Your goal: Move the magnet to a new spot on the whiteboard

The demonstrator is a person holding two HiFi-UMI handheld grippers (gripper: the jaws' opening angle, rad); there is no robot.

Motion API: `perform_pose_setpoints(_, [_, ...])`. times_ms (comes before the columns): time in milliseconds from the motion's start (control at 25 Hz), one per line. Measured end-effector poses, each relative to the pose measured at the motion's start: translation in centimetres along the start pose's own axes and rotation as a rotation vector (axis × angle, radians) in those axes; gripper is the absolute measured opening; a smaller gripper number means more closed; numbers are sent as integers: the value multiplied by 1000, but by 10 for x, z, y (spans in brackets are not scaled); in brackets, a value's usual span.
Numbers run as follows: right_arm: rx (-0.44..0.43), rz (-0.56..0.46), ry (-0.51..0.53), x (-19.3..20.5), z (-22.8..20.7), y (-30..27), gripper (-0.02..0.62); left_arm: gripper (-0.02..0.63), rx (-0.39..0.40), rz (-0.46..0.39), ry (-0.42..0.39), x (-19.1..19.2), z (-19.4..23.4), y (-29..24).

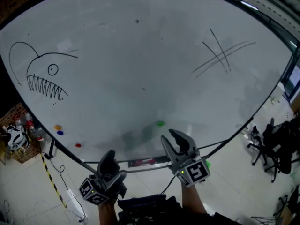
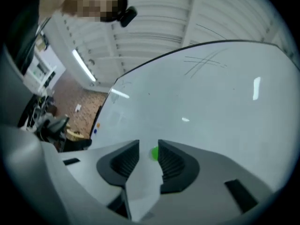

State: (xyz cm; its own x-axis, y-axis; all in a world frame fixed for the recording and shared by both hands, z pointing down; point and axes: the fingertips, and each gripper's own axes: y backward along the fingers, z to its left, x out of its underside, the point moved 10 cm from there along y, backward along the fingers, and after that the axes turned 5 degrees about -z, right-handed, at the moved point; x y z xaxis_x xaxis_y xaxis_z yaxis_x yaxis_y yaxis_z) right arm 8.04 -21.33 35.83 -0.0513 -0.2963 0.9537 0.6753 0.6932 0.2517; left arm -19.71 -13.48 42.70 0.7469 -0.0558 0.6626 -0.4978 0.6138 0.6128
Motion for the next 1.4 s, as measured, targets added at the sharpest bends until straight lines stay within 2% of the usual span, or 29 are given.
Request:
perform_pose_setpoints(120, [-39,-25,-139,5,-3,15,150,414,8,5,25,2,4,4])
perform_pose_setpoints(280, [-15,-37,-247,8,-1,38,129,414,38,38,72,8,11,9])
perform_pose_setpoints(440, [41,-18,-273,8,7,59,124,414,96,91,84,18,16,2])
perform_pose_setpoints(600, [88,30,-264,8,20,78,124,414,138,118,131,33,15,-2])
perform_pose_setpoints(720, [91,38,-272,6,25,86,124,414,152,119,171,40,12,4])
perform_pose_setpoints(1080, [-67,-32,-270,-11,33,88,124,414,128,101,68,28,-21,9])
perform_pose_setpoints(1240, [-113,-74,-267,-22,27,113,124,414,131,120,52,43,-50,0])
perform_pose_setpoints(1400, [-158,-101,-268,-34,18,149,123,414,129,114,-6,55,-86,-15])
